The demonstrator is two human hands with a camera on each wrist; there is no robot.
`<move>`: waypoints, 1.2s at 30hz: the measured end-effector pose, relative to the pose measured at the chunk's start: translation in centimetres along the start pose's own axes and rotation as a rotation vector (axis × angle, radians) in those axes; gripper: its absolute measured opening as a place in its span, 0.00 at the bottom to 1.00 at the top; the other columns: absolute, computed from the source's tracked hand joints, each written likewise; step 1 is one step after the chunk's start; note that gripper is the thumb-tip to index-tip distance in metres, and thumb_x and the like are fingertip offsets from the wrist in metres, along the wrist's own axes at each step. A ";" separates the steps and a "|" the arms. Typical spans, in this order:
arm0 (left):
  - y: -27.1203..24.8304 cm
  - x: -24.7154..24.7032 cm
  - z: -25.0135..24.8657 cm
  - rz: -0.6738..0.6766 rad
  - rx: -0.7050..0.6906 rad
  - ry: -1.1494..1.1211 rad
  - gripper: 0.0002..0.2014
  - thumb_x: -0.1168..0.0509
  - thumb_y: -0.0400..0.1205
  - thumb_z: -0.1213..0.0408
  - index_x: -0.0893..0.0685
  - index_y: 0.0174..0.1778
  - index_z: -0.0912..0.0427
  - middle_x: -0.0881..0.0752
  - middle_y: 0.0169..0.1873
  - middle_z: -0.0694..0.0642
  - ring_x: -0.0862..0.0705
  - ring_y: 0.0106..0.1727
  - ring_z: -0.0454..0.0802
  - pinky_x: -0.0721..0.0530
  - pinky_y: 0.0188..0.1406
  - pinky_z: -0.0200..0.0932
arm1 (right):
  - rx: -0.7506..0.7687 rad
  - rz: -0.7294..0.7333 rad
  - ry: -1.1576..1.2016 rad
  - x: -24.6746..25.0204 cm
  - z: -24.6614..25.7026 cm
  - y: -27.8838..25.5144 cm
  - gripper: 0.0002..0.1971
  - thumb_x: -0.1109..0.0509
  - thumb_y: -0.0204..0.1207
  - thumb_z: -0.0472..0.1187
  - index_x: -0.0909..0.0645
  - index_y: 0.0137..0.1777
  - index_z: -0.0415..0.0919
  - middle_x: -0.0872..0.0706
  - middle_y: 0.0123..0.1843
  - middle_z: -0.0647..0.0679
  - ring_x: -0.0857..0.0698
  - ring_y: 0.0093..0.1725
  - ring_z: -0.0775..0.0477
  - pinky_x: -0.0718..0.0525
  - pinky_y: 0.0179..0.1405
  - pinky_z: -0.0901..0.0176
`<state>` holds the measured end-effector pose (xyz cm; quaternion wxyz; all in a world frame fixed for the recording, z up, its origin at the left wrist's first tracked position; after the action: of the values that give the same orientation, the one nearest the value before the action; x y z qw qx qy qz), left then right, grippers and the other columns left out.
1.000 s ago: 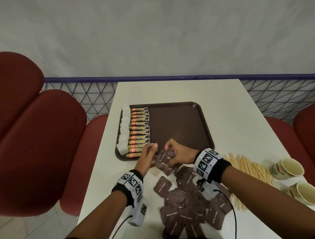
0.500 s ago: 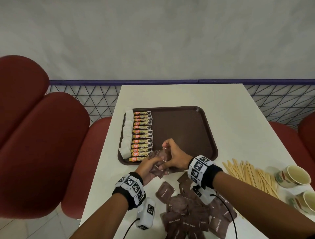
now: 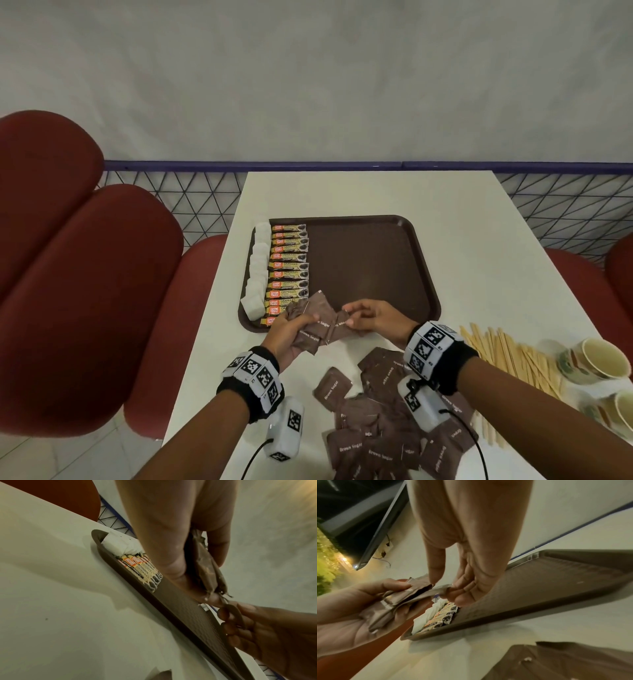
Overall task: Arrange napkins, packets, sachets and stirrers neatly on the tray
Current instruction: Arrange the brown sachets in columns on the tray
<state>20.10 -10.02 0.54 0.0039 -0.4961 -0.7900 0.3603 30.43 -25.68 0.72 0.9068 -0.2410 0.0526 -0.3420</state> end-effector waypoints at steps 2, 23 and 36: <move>0.0 -0.1 -0.2 0.002 -0.001 -0.008 0.12 0.36 0.78 0.78 0.19 0.53 0.60 0.10 0.40 0.59 0.11 0.38 0.54 0.12 0.36 0.48 | 0.017 -0.017 0.002 0.2 0.2 0.3 0.19 0.32 0.73 0.24 0.25 0.64 0.26 0.21 0.36 0.48 0.18 0.32 0.60 0.18 0.36 0.72; 2.9 4.7 -5.2 -0.148 -0.081 -0.165 0.18 0.34 0.78 0.73 0.22 0.65 0.63 0.14 0.55 0.67 0.13 0.48 0.59 0.13 0.42 0.49 | 0.069 -0.314 0.277 5.6 7.3 8.1 0.15 0.37 0.74 0.21 0.26 0.55 0.39 0.22 0.46 0.42 0.18 0.41 0.46 0.15 0.32 0.57; 5.0 8.5 -7.1 -0.175 -0.120 -0.188 0.19 0.33 0.77 0.72 0.22 0.65 0.65 0.14 0.56 0.69 0.14 0.49 0.60 0.14 0.41 0.48 | 0.076 -0.417 -0.497 6.6 12.5 18.7 0.17 0.37 0.68 0.22 0.28 0.51 0.43 0.19 0.46 0.43 0.21 0.43 0.44 0.26 0.29 0.63</move>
<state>22.28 1.90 -0.10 -0.0684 -0.3886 -0.8474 0.3554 49.78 -12.76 3.26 0.8107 -0.2885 -0.2338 -0.4526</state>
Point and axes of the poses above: each hand's wrist, its own y-axis towards the middle knuckle, its own x-axis out of the back of the hand, z = x × y, the point moved 3 cm from there along y, towards the middle knuckle
